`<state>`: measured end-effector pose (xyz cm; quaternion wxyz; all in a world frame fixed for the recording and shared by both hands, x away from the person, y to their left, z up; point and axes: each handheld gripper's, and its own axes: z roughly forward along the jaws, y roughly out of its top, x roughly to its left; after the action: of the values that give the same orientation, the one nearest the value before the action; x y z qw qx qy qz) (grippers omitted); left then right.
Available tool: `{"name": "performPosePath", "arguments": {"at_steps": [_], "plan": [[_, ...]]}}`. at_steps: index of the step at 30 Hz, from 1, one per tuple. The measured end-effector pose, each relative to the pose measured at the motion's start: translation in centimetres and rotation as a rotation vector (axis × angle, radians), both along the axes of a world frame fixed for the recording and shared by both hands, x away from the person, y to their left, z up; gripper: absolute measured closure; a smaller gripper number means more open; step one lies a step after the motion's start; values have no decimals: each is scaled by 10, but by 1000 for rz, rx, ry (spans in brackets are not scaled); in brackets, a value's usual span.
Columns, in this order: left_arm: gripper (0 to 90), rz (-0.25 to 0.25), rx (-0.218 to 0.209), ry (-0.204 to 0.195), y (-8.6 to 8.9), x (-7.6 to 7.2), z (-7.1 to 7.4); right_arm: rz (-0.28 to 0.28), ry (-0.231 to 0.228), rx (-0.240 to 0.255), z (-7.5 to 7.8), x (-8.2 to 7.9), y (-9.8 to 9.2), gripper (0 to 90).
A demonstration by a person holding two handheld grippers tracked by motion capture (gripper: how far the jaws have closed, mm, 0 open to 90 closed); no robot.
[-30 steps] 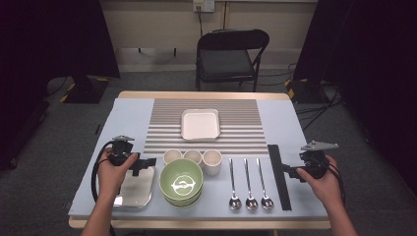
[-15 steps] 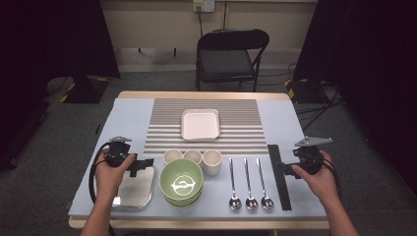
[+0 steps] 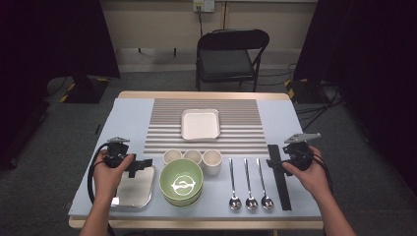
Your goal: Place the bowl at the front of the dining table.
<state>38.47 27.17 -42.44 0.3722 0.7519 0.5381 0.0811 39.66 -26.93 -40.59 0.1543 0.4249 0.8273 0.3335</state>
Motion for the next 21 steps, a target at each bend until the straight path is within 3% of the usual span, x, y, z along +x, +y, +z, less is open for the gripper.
{"name": "performPosePath", "arguments": {"at_steps": [9, 14, 21], "plan": [[205, 0, 6, 2, 0, 2, 0, 55, 0, -3, 7, -1, 19, 133], [205, -6, 4, -1, 0, 1, 2, 58, 0, 14, 13, -1, 29, 139], [204, -1, 32, -4, 2, 1, 2, 84, -9, 31, 23, 0, 41, 148]]}}
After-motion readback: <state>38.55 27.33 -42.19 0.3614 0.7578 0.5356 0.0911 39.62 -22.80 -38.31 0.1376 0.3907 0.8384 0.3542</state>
